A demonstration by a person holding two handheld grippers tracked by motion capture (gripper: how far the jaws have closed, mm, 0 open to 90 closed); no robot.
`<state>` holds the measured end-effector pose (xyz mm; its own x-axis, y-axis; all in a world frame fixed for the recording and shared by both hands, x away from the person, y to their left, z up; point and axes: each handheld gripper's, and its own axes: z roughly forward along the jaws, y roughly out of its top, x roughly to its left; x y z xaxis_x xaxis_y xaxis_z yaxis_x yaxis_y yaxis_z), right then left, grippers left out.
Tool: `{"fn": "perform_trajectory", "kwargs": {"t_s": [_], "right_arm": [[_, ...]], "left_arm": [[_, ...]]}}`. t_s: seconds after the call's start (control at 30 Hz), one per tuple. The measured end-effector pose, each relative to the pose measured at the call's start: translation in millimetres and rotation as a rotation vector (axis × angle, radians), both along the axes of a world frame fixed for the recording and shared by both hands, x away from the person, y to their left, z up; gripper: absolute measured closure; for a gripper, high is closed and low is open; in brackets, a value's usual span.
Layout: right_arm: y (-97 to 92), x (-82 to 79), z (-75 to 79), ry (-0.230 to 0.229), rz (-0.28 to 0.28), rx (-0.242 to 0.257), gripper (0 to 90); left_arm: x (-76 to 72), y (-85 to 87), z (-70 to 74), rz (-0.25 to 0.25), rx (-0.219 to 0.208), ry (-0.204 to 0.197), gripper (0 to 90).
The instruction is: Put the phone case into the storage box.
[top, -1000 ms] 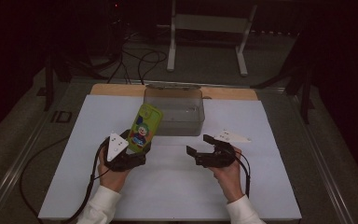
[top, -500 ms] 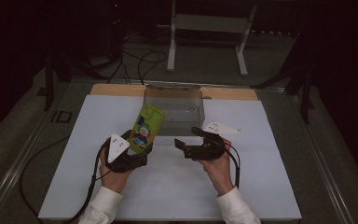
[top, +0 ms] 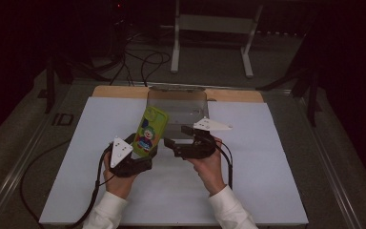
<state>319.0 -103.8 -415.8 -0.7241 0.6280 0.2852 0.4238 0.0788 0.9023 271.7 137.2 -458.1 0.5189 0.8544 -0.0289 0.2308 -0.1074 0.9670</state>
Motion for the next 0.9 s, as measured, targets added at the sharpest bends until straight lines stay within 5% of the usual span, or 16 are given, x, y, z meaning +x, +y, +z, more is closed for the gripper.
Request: {"fn": "perform_trajectory", "kwargs": {"t_s": [0.47,0.67,0.9], "right_arm": [[26.0,-2.3,-7.3,0.032,-0.005,0.057,41.0],[36.2,-1.9,-11.1,0.068,0.028,0.109,62.1],[39.6,0.6,-13.8,0.108,0.057,0.143,73.3]], "left_arm": [[-3.7,-1.7,-2.2,0.048,-0.054,-0.017,16.0],[-6.2,-4.8,-3.8,0.055,-0.091,-0.027,16.0],[-7.3,-6.8,-7.4,0.083,-0.124,-0.015,15.9]]}}
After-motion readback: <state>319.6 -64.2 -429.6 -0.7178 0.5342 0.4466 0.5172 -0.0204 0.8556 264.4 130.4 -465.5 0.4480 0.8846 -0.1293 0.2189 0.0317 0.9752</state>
